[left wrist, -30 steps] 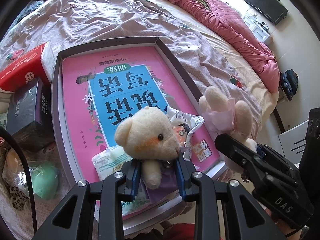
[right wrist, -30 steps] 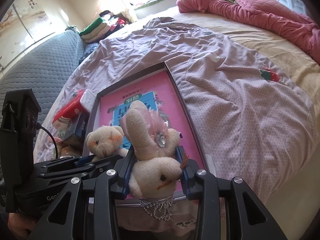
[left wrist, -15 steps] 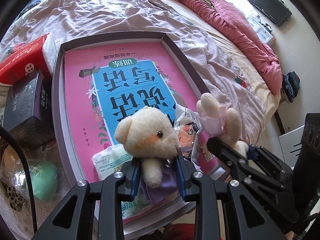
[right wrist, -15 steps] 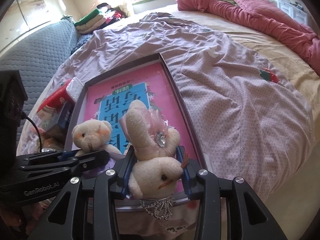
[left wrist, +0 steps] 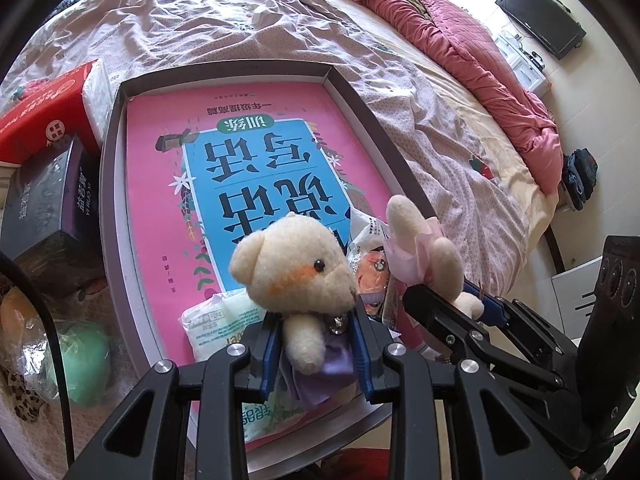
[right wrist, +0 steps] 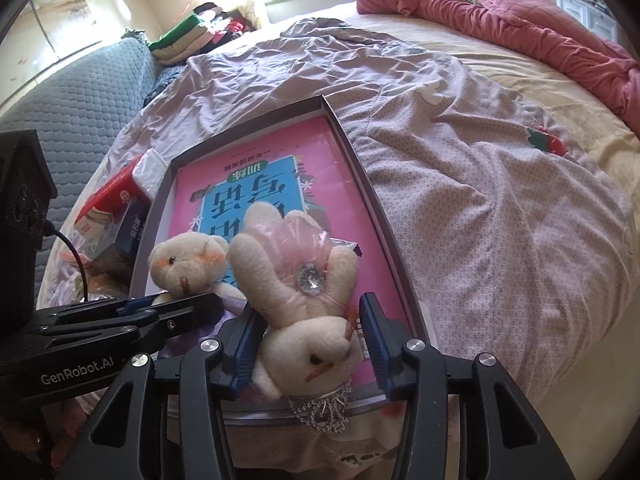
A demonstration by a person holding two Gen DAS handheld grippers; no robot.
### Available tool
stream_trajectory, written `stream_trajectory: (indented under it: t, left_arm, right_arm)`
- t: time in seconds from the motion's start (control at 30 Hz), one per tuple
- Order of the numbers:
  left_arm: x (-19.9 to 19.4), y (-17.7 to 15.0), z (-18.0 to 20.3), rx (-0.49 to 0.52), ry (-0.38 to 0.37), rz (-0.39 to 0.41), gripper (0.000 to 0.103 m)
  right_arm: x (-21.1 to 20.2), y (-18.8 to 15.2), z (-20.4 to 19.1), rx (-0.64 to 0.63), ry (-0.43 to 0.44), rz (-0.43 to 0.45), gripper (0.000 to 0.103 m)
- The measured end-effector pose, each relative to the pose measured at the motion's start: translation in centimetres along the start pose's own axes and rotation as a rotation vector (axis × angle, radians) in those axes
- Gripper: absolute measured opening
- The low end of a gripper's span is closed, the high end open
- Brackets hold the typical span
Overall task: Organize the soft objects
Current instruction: 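Lower the teddy bear onto the tray with the left tool while the right releases the bunny, then lift both open tools away from the pink tray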
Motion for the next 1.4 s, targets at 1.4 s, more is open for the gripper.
stream_trajectory:
  t: [1.4]
  left_arm:
    - [-3.8,-0.8,1.3,0.023,-0.008,0.041,0.073]
  right_arm:
    - [-4.1,1.2,1.2,0.037,-0.037,0.09,0.063]
Point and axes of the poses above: each gripper's, at about its wrist camera, not at the fingertips, and x roughly the way its jaws point, z to its right, y to its top, the point moved 1 cm from there along x, roughly the way its jaws point, and after that the axes turned 13 degrees about -y, right-handed, at the moved point
